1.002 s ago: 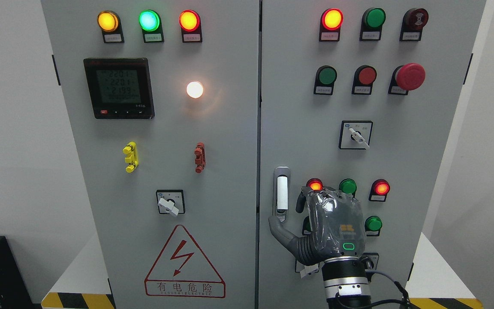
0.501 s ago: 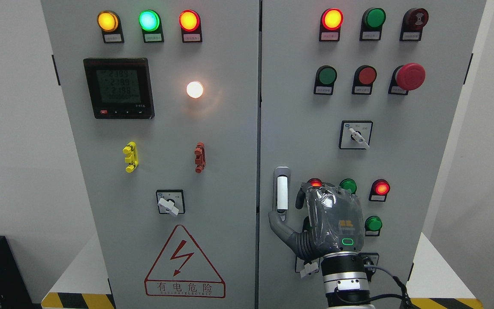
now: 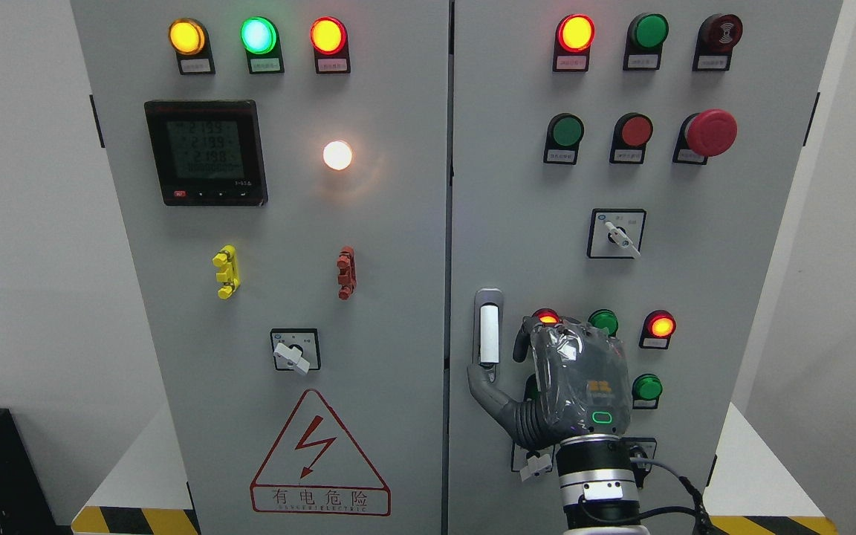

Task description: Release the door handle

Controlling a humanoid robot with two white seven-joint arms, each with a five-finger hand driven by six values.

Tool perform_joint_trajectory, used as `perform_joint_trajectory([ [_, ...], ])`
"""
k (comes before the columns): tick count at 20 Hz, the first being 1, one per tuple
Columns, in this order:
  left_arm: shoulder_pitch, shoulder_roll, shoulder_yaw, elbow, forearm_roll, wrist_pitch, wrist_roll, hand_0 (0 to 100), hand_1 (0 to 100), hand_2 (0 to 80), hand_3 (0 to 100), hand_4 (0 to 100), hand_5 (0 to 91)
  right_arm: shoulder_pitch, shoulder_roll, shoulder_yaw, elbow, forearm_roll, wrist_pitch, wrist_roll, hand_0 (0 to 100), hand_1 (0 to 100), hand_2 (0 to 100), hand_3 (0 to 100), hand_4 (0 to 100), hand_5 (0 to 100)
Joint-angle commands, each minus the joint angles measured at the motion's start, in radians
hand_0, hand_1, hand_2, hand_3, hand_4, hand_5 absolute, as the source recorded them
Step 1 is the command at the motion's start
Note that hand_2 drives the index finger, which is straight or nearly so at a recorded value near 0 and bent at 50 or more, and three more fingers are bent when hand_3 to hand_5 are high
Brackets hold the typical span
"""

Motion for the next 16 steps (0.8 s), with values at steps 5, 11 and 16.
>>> perform_joint_trajectory([
  [5,0.0,0.001,0.0,0.0,0.0,0.001,-0.001,0,0,4.3,11,0,0.0,-0.014,0.0,0.0,0.016,-0.002,0.001,-0.002,14,44,69,98,78,71],
  [11,0.0,-0.001,0.0,0.0,0.0,0.0,-0.001,0,0,4.2,11,0,0.0,-0.021,0.0,-0.002,0.021,-0.002,0.003,-0.002,14,44,71,100,79,71],
  [16,0.0,-0.001,0.0,0.0,0.0,0.0,-0.001,0,0,4.3,11,0,0.0,-0.023,0.0,-0.002,0.019,-0.002,0.003,0.0,16,44,72,100,78,71],
])
